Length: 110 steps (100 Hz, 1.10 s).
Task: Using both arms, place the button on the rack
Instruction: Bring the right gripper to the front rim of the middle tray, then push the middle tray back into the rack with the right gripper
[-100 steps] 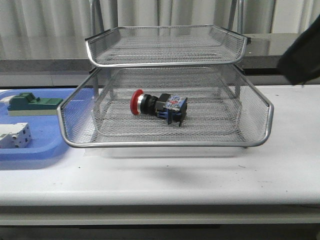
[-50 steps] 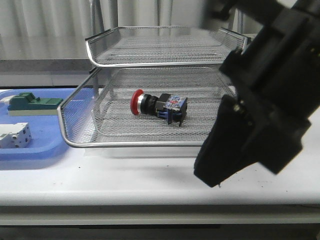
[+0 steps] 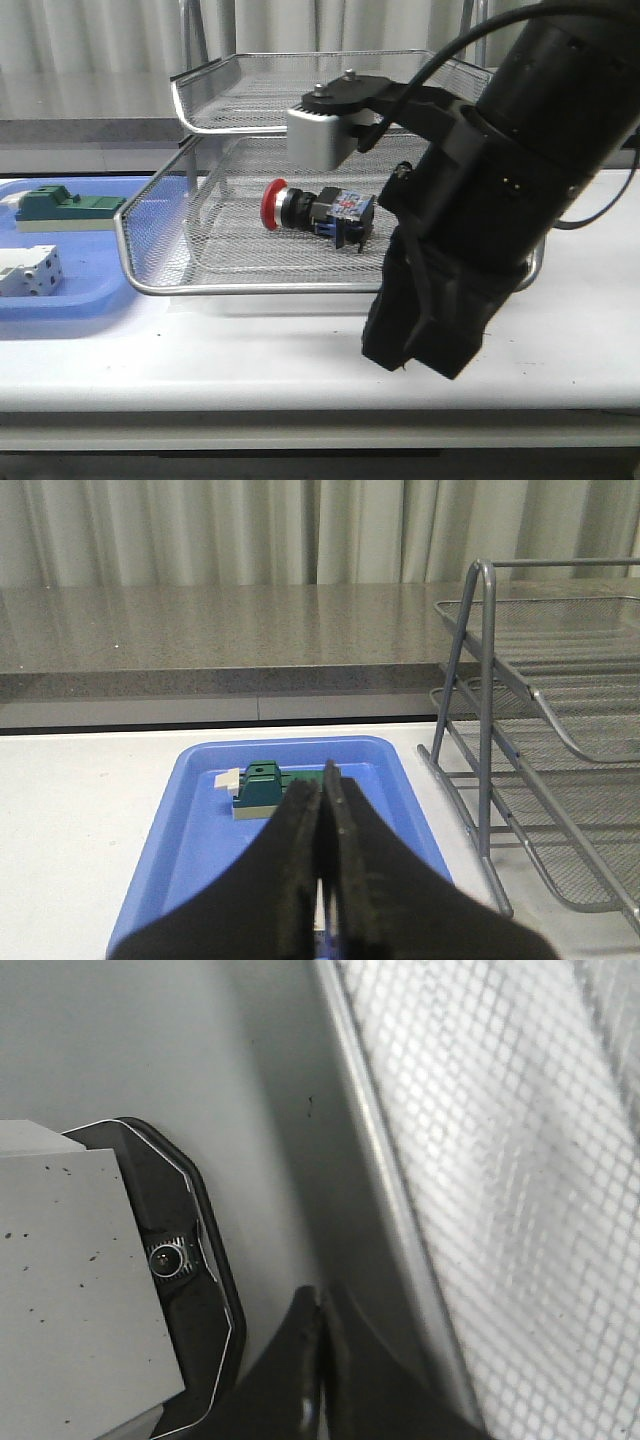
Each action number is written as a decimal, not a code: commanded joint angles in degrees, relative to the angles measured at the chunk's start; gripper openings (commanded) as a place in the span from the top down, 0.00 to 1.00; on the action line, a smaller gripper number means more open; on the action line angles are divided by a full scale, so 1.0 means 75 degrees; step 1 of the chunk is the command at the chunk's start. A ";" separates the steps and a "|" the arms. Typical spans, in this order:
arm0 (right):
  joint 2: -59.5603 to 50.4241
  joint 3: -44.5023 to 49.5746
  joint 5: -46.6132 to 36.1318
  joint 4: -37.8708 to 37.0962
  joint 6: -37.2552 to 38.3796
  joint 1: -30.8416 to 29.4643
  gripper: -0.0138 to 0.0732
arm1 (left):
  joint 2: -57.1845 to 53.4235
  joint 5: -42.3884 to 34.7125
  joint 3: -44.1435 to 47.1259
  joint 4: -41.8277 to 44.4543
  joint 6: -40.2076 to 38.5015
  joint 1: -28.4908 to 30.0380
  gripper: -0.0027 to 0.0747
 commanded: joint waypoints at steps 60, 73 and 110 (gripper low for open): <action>0.0571 -0.1569 -0.0686 -0.0383 -0.0096 -0.1696 0.92 | 0.0052 -0.0446 -0.0220 -0.0061 -0.0087 0.0013 0.99; 0.0571 -0.1787 -0.0775 -0.0383 -0.0096 -0.1863 0.92 | 0.0052 -0.0446 -0.0220 -0.0061 -0.0087 0.0013 0.99; 0.0479 -0.2215 0.0042 -0.0358 0.0173 -0.1987 0.92 | 0.0052 -0.0446 -0.0220 -0.0061 -0.0087 0.0013 0.99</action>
